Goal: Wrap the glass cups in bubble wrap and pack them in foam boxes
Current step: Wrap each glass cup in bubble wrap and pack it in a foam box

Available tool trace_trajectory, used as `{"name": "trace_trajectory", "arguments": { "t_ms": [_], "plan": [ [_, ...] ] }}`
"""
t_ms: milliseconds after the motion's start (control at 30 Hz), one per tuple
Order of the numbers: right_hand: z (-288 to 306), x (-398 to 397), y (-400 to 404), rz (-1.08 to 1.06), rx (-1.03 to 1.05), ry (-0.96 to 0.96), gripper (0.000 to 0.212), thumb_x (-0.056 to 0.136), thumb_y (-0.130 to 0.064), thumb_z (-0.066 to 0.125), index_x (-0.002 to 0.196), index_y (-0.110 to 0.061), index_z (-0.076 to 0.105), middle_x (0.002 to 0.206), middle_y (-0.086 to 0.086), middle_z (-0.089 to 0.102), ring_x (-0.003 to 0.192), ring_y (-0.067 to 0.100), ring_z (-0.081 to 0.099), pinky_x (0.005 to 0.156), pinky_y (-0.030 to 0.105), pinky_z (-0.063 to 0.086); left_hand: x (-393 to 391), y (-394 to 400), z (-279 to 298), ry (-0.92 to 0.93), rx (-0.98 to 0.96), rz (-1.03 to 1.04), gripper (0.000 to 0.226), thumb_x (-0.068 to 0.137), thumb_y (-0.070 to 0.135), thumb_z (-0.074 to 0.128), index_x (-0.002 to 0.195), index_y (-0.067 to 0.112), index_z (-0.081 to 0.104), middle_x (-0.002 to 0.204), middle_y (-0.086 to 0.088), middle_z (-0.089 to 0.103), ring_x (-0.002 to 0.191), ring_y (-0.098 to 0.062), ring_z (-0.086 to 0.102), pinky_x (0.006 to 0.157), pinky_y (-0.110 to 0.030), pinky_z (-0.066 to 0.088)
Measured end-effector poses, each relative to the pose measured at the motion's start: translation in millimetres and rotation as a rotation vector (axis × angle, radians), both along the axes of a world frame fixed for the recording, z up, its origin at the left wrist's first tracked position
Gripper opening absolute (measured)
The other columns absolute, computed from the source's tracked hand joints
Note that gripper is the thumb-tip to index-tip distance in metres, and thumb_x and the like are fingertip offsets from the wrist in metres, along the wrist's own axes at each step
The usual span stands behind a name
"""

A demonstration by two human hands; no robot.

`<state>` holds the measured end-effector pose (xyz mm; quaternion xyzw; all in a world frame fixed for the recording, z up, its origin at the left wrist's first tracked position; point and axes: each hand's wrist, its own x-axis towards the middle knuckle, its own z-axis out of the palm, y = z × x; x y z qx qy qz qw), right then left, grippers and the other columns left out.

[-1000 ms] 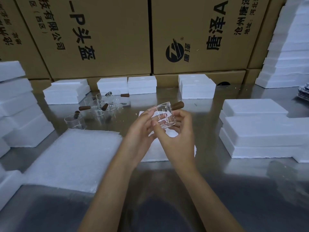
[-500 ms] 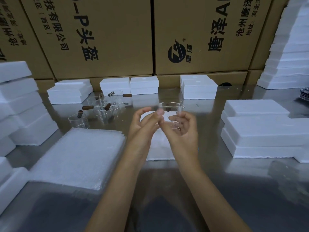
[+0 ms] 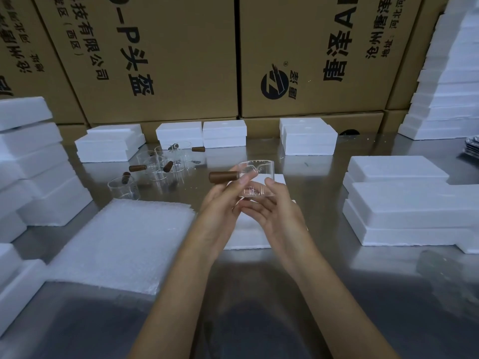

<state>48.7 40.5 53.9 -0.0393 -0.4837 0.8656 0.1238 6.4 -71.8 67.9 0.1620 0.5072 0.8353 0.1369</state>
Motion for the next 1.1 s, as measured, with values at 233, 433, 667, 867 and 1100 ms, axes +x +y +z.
{"name": "trace_trajectory", "arguments": {
  "t_ms": [233,433,667,867,1100],
  "plan": [
    [-8.7,1.3,-2.7,-0.335,0.517,0.103,0.054,0.069,-0.045,0.076,0.117,-0.036,0.054,0.106,-0.014,0.069,0.098,0.004,0.066,0.079,0.013,0.051,1.8,2.8,-0.7,0.036,-0.009,0.234,0.060,0.071,0.022,0.078,0.129,0.016,0.064,0.129,-0.008,0.069,0.122,-0.019,0.064,0.105,-0.032,0.050],
    [-16.2,0.4,-0.1,-0.483,0.726,0.060,0.057,0.074,-0.049,0.081,0.119,-0.041,0.047,0.111,-0.023,0.063,0.100,-0.006,0.058,0.076,0.003,0.044,5.5,7.2,-1.9,0.286,-0.205,0.324,0.049,0.076,0.010,0.084,0.120,0.019,0.065,0.099,0.020,0.073,0.094,0.006,0.068,0.076,-0.010,0.051],
    [3.2,0.0,11.1,-0.217,0.015,-0.063,0.018,0.094,-0.021,0.059,0.104,-0.009,0.068,0.100,0.017,0.075,0.087,0.023,0.074,0.079,0.027,0.058,1.5,-1.0,-5.2,0.324,-0.307,0.175,0.064,0.083,0.009,0.075,0.136,0.034,0.051,0.129,0.006,0.062,0.121,-0.013,0.059,0.096,-0.025,0.052],
    [1.9,6.7,14.4,0.172,-0.215,0.065,0.043,0.092,-0.035,0.046,0.106,-0.003,0.072,0.104,0.025,0.071,0.096,0.029,0.069,0.086,0.032,0.057,5.6,4.5,-4.6,0.386,-0.427,0.172,0.071,0.080,0.004,0.081,0.133,0.041,0.051,0.131,0.021,0.058,0.123,-0.002,0.055,0.096,-0.025,0.052],
    [-0.4,-3.6,15.8,-0.105,-0.034,-0.025,0.039,0.088,-0.039,0.057,0.108,-0.009,0.073,0.105,0.011,0.075,0.095,0.023,0.069,0.084,0.032,0.057,3.7,7.2,-6.7,0.488,-0.485,0.352,0.063,0.078,0.006,0.084,0.127,0.035,0.057,0.122,0.025,0.062,0.110,0.005,0.059,0.091,-0.017,0.049]
  ]
}}
